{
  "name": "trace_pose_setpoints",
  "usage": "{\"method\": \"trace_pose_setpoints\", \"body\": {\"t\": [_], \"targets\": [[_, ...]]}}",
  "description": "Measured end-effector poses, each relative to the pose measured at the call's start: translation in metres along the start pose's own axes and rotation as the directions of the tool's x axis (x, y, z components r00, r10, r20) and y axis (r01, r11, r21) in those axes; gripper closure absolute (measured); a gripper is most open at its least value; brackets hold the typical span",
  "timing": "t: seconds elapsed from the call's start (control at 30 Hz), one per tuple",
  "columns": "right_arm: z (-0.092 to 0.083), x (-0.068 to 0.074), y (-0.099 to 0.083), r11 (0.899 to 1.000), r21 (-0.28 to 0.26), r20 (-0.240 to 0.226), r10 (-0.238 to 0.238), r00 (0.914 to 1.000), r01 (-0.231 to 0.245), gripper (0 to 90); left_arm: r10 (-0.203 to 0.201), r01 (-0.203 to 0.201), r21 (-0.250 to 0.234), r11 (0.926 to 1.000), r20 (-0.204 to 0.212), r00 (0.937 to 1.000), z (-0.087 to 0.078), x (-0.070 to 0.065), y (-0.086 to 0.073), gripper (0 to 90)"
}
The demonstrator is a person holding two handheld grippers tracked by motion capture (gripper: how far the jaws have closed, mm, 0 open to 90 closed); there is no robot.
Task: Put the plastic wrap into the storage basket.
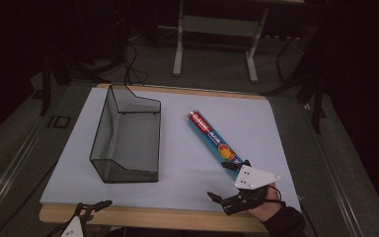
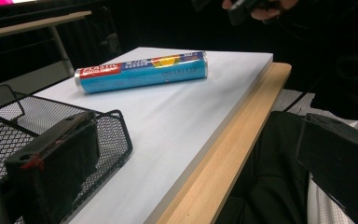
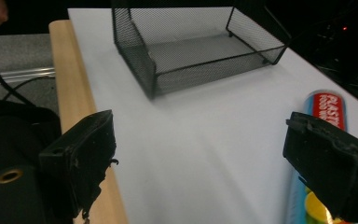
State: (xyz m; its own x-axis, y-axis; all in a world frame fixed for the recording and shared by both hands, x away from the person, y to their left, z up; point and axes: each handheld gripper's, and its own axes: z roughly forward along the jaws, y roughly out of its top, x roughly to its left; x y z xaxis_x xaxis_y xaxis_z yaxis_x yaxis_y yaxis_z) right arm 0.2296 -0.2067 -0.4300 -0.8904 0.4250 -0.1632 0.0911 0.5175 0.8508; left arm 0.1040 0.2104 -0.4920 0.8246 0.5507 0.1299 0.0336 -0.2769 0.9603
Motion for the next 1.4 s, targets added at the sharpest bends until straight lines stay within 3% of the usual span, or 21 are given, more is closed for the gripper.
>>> {"method": "trace_pose_setpoints", "body": {"t": [0.33,0.47,0.9,0.97,1.17,1.4], "targets": [[0.004,-0.022,0.022,1.000,-0.021,0.034,0.009,0.9994,-0.009,9.6,0.002,-0.002,-0.001,1.0000,0.002,1.0000,0.000,0.000,0.000,0.1],[0.009,-0.038,0.028,0.999,-0.034,0.056,0.025,0.9981,-0.023,9.6,0.003,-0.003,0.001,1.0000,0.002,1.0000,0.000,0.000,0.000,0.1],[0.038,-0.084,0.035,0.995,0.011,0.116,0.094,0.9888,-0.096,9.6,0.003,-0.003,0.002,1.0000,0.007,1.0000,0.000,0.000,0.000,0.1],[0.043,-0.092,0.036,0.994,0.021,0.121,0.103,0.9873,-0.107,13.6,0.002,-0.002,0.002,1.0000,0.008,1.0000,0.000,0.000,0.000,0.1],[0.065,-0.118,0.028,0.981,0.078,0.128,0.166,0.9778,-0.177,13.5,0.004,-0.004,0.004,1.0000,0.010,0.9999,0.000,0.000,0.000,0.1],[0.080,-0.132,0.018,0.966,0.126,0.154,0.207,0.9661,-0.227,12.7,0.002,-0.002,0.004,1.0000,0.012,0.9999,0.000,0.000,0.000,0.1]]}}
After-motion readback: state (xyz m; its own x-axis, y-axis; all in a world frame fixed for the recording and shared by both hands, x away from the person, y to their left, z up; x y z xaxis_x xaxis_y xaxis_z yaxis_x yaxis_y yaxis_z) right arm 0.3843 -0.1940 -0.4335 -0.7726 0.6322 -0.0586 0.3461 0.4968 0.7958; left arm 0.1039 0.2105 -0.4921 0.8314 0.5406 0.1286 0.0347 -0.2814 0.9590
